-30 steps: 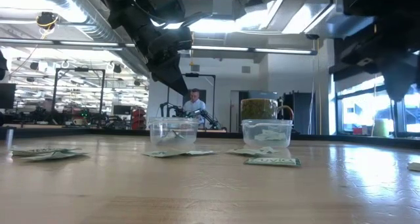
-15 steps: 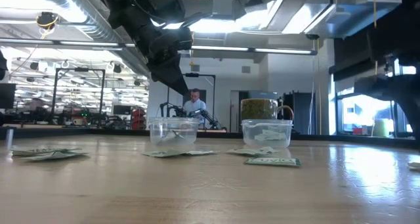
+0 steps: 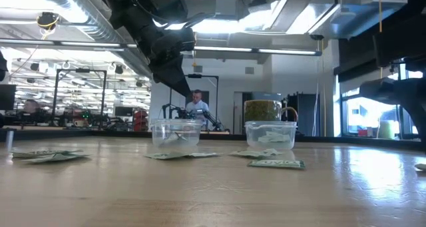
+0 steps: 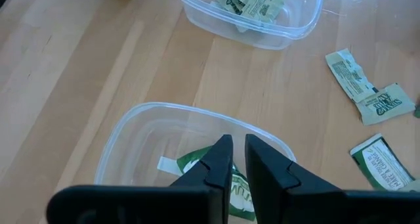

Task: Pick and place items into bin
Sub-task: Put the stevia packet into the right transparent bin

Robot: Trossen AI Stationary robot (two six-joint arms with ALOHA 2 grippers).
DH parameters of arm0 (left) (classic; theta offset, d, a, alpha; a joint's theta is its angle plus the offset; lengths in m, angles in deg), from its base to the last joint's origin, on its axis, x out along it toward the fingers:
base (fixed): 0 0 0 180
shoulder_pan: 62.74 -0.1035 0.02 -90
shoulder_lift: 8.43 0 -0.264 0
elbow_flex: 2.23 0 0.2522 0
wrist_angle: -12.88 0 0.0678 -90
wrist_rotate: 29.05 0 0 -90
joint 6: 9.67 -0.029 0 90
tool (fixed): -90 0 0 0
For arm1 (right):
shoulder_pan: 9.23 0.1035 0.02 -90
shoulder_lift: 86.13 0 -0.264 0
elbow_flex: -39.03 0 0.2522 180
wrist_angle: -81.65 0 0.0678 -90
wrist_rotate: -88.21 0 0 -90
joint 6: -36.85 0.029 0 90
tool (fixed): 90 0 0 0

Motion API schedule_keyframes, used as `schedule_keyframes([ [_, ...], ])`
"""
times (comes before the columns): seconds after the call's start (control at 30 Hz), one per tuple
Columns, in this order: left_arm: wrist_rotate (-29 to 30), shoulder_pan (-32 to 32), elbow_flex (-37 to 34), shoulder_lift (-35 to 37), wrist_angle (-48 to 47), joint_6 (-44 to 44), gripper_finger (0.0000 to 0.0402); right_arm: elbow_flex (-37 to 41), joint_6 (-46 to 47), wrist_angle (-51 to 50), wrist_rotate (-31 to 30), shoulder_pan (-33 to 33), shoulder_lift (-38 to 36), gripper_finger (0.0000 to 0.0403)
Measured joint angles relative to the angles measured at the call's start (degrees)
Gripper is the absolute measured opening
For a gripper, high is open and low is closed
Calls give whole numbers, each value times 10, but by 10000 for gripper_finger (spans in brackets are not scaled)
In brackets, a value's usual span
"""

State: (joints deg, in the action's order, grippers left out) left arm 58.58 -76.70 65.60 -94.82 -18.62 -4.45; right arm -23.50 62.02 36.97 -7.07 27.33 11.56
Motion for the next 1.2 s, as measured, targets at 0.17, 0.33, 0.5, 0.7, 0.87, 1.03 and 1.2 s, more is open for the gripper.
schedule_keyframes([
  [0.17,0,0,0,0,0,0,39,0,-1,0,-1,0,0,105],
  [0.33,0,0,0,0,0,0,35,1,-1,-1,-1,0,1,79],
  [0.5,-1,0,0,0,0,0,39,-4,-13,-3,-2,-1,-12,72],
  [0.7,-4,0,0,2,-1,0,38,-33,-63,-16,-40,-11,-43,73],
  [0.87,-5,0,0,2,-3,-3,36,-64,-116,-57,-104,-40,-66,73],
  [1.03,-30,0,0,2,-22,-20,40,-91,-213,-76,-210,-89,-83,73],
  [1.2,-65,10,0,2,-23,-24,38,-101,-321,-64,-250,-157,-86,74],
])
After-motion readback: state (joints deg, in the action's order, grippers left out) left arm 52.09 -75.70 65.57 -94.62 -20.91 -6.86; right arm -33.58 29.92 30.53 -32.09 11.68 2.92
